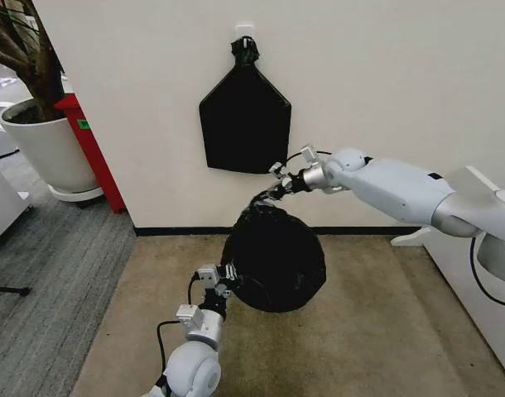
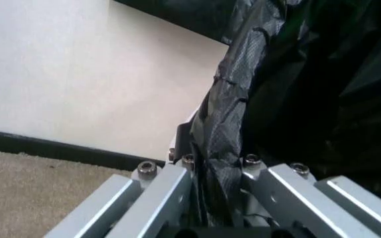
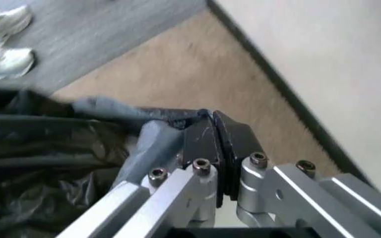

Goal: Place the garbage bag over the trash bin.

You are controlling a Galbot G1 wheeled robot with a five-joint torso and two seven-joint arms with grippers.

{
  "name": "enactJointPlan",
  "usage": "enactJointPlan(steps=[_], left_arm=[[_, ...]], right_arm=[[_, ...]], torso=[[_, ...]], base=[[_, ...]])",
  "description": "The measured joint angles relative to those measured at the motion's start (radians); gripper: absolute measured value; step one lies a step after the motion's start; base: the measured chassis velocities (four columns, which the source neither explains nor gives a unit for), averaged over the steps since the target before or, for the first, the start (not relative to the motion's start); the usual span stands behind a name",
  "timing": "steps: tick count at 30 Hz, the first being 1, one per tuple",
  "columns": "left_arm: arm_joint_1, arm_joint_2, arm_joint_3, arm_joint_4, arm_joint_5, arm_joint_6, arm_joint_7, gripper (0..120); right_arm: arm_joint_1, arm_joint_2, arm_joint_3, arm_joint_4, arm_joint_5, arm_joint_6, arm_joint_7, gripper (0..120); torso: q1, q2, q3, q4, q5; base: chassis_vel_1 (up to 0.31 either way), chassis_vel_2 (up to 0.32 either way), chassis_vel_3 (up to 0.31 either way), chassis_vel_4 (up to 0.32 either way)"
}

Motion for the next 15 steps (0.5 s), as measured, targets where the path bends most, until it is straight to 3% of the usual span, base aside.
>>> enactJointPlan(steps=[15], left_arm=[[-0.008, 0.003, 0.001, 0.01, -0.005, 0.0, -0.005, 1]], right_arm=[[-0.013, -0.026, 0.016, 0.01, 0.019, 0.0, 0.01, 0]], torso=[[0.0, 0.0, 0.0, 0.0001, 0.0001]], base=[[0.0, 0.0, 0.0, 0.0]])
